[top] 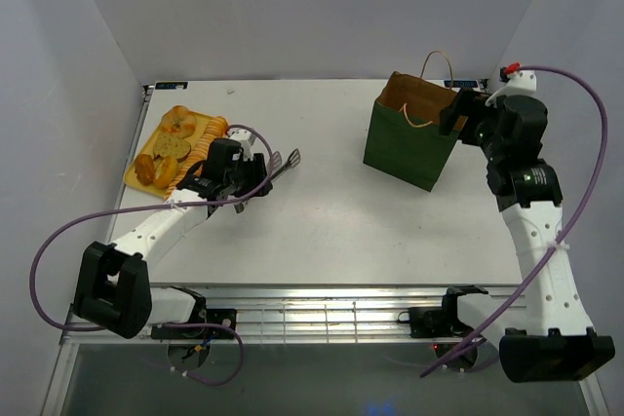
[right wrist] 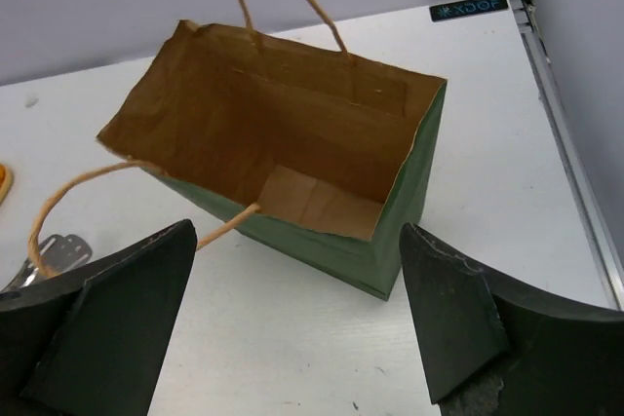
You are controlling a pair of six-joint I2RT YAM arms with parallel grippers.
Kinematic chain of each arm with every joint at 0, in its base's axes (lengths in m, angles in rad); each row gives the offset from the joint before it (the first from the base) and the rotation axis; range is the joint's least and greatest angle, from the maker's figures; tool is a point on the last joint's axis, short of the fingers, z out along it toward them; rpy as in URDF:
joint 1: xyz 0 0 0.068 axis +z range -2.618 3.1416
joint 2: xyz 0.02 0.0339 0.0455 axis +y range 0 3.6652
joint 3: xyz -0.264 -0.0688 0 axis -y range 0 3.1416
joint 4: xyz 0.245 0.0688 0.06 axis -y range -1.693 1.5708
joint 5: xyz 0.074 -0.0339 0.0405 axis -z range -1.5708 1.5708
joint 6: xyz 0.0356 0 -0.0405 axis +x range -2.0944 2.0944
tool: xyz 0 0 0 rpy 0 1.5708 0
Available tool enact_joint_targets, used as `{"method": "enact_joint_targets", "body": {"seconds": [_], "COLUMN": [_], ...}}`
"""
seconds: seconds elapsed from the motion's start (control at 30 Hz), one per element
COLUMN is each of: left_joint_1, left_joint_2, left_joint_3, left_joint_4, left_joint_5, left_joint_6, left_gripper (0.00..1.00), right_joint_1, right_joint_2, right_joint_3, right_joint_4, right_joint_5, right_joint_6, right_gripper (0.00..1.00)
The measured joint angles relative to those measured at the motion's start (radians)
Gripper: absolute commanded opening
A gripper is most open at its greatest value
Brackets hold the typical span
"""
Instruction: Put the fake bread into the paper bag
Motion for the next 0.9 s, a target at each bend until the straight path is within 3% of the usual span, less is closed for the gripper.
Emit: {"method": "enact_joint_targets", "body": {"seconds": [0.1, 0.23, 0.5, 0.87, 0.9], "left_joint_1": [0.006, 0.029, 0.077, 0.079, 0.079], "left_joint_2": [-0.046, -0.093, -0.179, -0.399, -0.418], "left_joint_3": [0.002, 0.002, -0.001, -0.001, -0.001], "left_joint_4": [-0.010, -0.029, -0.044, -0.091, -0.095], "left_joint_5": [0.061, 0.131, 0.231, 0.284, 0.284], "left_joint_6": [-0.013, -0.030, -0.061, -0.107, -0.110], "left_gripper": [0.61, 0.61, 0.62, 0.62, 0.62], "right_joint_1": [-0.001, -0.013, -0.026, -0.027, -0.027], "right_joint_2": [0.131, 0.209, 0.270, 0.276, 0.278], "right_joint_3": [0.156, 0.232, 0.267, 0.294, 0.288], "right_joint_4": [-0.080, -0.163, -0.225, -0.275, -0.274], "right_joint_5": [0.042, 0.062, -0.050, 0.100, 0.098], "right_joint_6": [-0.011, -0.023, -0.093, -0.101, -0.098], "right_gripper": [0.90, 0.91, 0.92, 1.00, 0.94]}}
